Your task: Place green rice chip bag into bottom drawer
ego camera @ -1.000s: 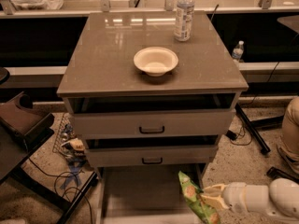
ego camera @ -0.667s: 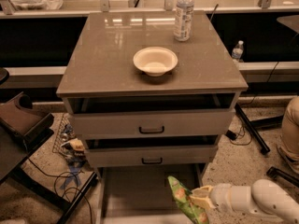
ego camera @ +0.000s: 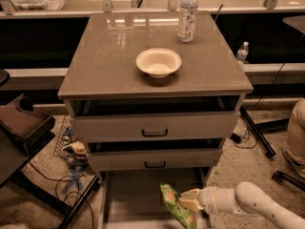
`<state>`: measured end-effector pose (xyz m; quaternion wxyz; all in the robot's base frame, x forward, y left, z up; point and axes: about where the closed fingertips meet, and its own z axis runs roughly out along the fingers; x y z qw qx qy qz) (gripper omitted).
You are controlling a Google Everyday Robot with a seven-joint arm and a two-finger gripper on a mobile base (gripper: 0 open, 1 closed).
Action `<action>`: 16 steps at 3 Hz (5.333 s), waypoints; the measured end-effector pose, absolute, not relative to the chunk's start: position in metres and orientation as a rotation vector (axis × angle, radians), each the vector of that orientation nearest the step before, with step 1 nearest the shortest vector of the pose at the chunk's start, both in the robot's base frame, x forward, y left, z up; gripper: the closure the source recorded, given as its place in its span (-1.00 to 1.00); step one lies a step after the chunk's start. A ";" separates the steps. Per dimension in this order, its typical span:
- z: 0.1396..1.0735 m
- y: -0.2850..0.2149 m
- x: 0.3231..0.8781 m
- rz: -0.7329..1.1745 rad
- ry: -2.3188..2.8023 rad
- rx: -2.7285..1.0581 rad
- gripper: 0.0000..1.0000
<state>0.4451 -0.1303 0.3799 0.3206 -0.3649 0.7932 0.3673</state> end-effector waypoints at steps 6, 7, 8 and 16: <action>0.362 -0.060 0.475 1.062 2.049 -1.020 -0.20; 0.362 -0.057 0.474 1.068 2.048 -1.023 -0.81; 0.362 -0.056 0.473 1.075 2.046 -1.023 -1.00; 0.813 -0.230 0.420 0.150 1.797 -0.601 -1.00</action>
Offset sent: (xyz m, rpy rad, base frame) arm 0.0394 0.0718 -0.0174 0.0378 0.0199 0.0772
